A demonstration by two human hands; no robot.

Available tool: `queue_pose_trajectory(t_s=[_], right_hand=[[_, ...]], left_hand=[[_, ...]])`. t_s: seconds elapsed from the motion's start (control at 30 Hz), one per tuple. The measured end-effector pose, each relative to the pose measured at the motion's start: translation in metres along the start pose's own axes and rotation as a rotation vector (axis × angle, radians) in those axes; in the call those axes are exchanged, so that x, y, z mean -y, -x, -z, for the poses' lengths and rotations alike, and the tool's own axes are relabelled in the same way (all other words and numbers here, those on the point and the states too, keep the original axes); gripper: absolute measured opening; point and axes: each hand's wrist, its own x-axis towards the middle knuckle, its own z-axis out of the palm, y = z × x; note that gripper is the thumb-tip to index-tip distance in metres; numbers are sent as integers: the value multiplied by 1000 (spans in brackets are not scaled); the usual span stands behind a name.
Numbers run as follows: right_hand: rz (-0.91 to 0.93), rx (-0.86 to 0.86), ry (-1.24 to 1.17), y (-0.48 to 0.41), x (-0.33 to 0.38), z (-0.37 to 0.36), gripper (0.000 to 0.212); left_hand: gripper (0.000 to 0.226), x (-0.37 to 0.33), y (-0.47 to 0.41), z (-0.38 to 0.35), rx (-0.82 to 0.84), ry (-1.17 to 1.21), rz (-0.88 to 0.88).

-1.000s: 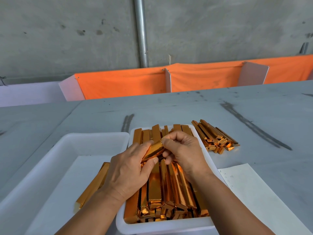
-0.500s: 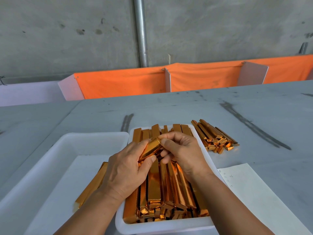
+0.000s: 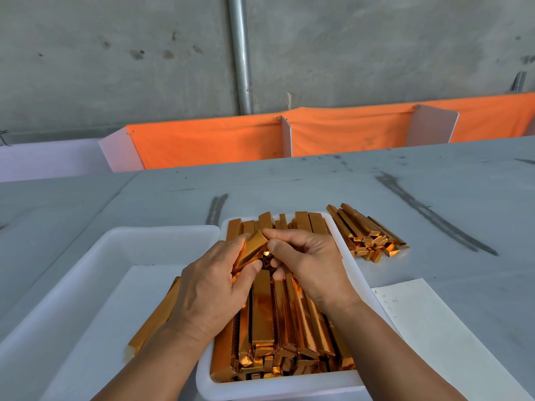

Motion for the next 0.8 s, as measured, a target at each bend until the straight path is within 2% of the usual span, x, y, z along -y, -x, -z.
queue_pose_trajectory(t_s=[0.2,0.3,0.5,0.8], right_hand=[[20,8,20,0,-1,-3,32],[4,-1,17,-1,-1,-3,29],[-74,14,-171,-2,5,0,16],[-116,10,-168,-4,4,2,13]], left_hand=[[60,1,0,0,-8,6,5],[60,1,0,0,-10,5,-5],[53,0,0,-1,-26,14,-43],[52,1,1,-1,-5,18,-62]])
